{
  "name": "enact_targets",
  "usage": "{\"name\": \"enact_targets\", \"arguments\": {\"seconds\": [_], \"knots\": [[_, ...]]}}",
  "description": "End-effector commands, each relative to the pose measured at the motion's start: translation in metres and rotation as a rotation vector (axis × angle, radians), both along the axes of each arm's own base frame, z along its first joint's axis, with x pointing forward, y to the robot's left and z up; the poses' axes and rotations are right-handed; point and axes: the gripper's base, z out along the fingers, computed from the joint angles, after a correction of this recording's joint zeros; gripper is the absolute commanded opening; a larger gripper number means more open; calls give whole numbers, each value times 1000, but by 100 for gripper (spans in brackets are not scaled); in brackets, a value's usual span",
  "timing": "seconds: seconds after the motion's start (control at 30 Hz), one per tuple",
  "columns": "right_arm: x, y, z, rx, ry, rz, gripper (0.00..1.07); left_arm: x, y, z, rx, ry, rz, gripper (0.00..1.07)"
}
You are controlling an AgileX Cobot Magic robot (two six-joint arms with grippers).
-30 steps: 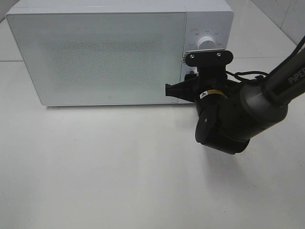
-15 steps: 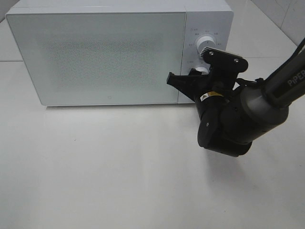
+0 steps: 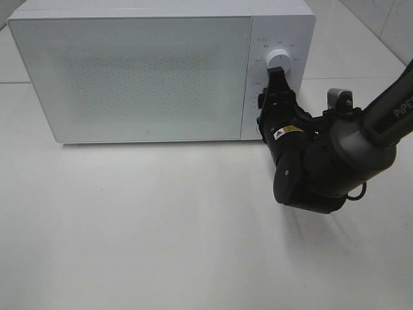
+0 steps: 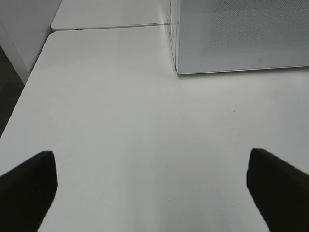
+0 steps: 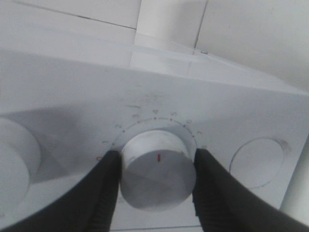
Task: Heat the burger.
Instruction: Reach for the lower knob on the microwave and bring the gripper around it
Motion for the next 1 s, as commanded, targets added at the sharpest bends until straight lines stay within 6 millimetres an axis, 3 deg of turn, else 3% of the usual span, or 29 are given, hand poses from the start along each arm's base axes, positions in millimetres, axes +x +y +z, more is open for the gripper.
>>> {"name": "enact_targets", "arguments": {"seconds": [0.03,0.13,0.3,0.73,1.0], "knots": [[10,22,19,213,-110,147,0,-3,0,0,-4,-28,2,100],[10,22,19,395,-99,120,0,-3,0,0,-4,-28,2,100],[10,22,21,486,-111,110,0,-3,0,0,-4,-28,2,100],[11,21,24,450,-149,116,1,-3,0,0,-4,-28,2,100],[11,19,24,405,-154,91,11,-3,0,0,-4,-28,2,100]]}}
